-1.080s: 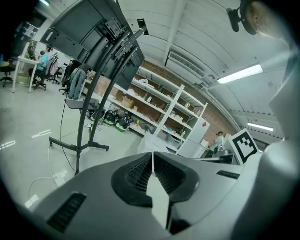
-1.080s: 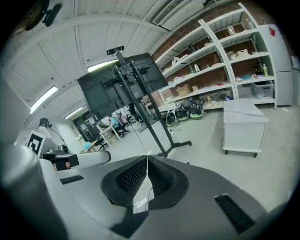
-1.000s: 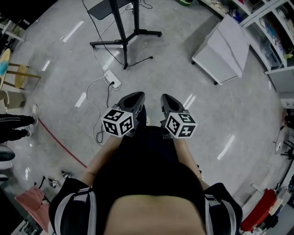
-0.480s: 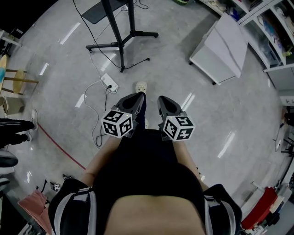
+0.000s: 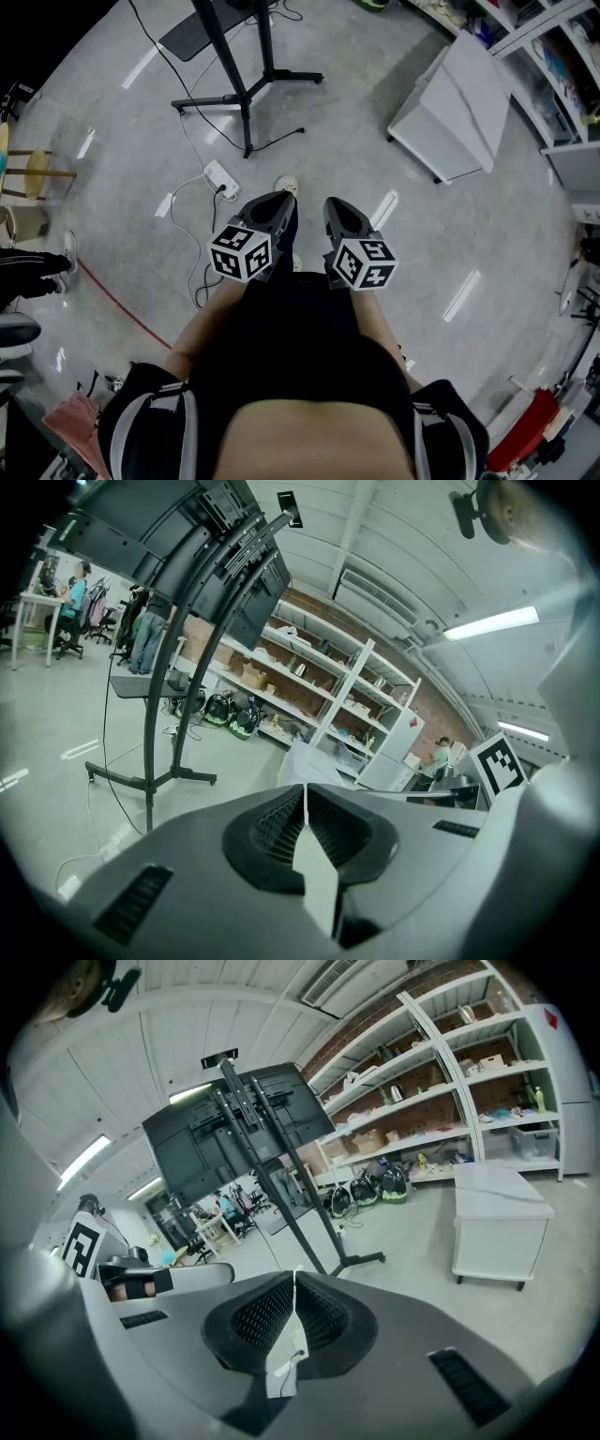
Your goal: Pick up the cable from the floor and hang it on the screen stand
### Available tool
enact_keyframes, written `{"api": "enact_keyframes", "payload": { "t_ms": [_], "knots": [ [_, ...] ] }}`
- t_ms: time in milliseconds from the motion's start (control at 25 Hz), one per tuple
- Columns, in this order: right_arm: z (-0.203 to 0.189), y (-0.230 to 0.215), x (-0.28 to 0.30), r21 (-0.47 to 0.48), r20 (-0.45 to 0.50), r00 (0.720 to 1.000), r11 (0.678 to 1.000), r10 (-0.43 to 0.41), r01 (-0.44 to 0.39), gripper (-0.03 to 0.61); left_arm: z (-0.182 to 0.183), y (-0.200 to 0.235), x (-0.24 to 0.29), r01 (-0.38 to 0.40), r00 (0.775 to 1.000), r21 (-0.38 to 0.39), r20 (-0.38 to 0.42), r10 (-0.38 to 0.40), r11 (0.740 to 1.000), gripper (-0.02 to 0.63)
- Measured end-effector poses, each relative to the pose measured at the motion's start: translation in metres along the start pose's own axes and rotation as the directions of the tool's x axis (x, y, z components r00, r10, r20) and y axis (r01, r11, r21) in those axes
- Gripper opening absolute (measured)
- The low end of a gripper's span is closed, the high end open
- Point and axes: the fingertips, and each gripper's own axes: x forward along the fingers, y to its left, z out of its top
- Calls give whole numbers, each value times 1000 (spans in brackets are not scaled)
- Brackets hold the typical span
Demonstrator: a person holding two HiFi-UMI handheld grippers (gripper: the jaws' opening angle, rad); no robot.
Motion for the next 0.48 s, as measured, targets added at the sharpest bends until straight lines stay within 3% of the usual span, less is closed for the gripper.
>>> {"api": "enact_keyframes", "payload": {
  "t_ms": [480],
  "knots": [
    [90, -39, 88, 15, -3, 1000, 1000, -20, 20, 25, 78, 66, 82, 7, 999, -1, -39, -7, 1000, 18]
  ]
}}
